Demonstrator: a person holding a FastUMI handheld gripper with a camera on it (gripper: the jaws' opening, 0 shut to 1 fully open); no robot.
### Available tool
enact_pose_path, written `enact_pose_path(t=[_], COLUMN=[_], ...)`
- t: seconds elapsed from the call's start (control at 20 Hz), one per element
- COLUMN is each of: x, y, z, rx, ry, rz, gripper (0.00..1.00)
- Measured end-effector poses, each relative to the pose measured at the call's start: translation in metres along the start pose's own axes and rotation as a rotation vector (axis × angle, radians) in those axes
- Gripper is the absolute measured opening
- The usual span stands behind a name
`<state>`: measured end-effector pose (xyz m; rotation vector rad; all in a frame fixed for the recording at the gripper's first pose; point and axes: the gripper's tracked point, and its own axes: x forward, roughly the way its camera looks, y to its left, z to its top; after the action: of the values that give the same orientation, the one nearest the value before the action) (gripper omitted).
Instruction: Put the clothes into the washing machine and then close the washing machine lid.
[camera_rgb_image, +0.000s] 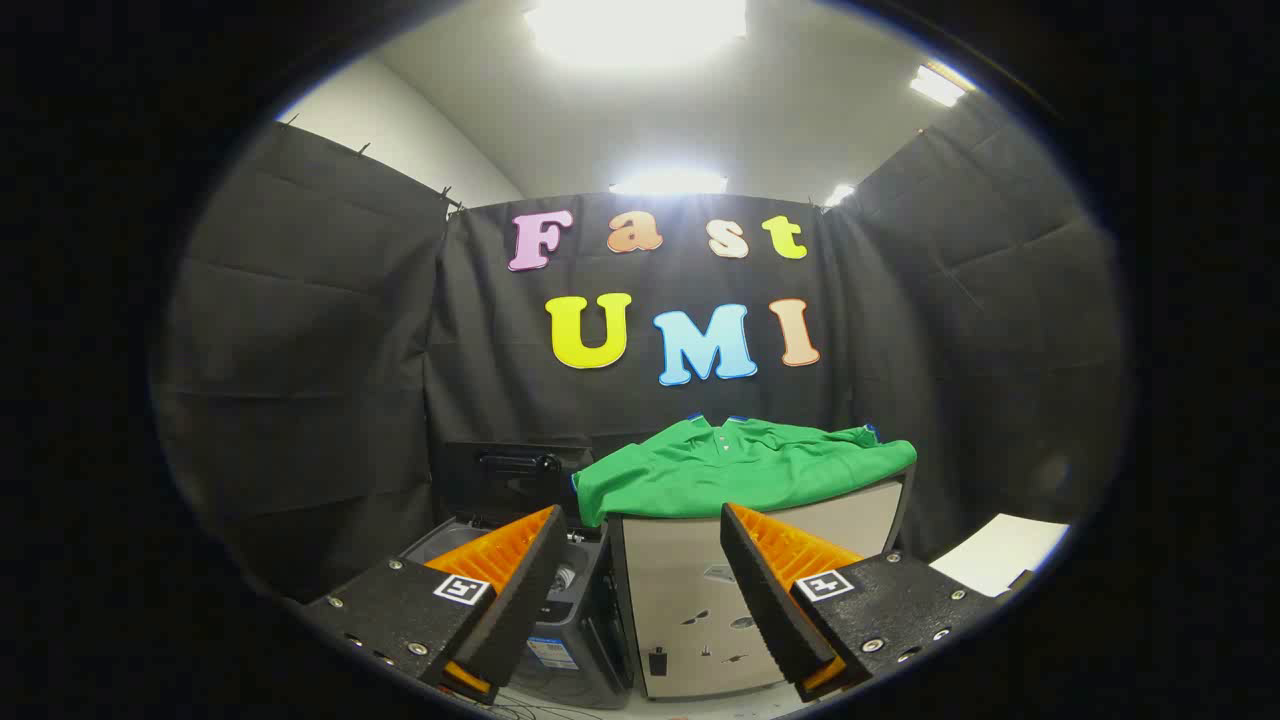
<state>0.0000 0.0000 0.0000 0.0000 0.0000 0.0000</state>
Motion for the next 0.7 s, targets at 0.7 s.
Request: enact_pose_path(t=[0.7], x=[-0.007], y=[-0.014], z=[0.007], rx=[0.012], ry=[0.000], rz=[-0.017], gripper=[0.95])
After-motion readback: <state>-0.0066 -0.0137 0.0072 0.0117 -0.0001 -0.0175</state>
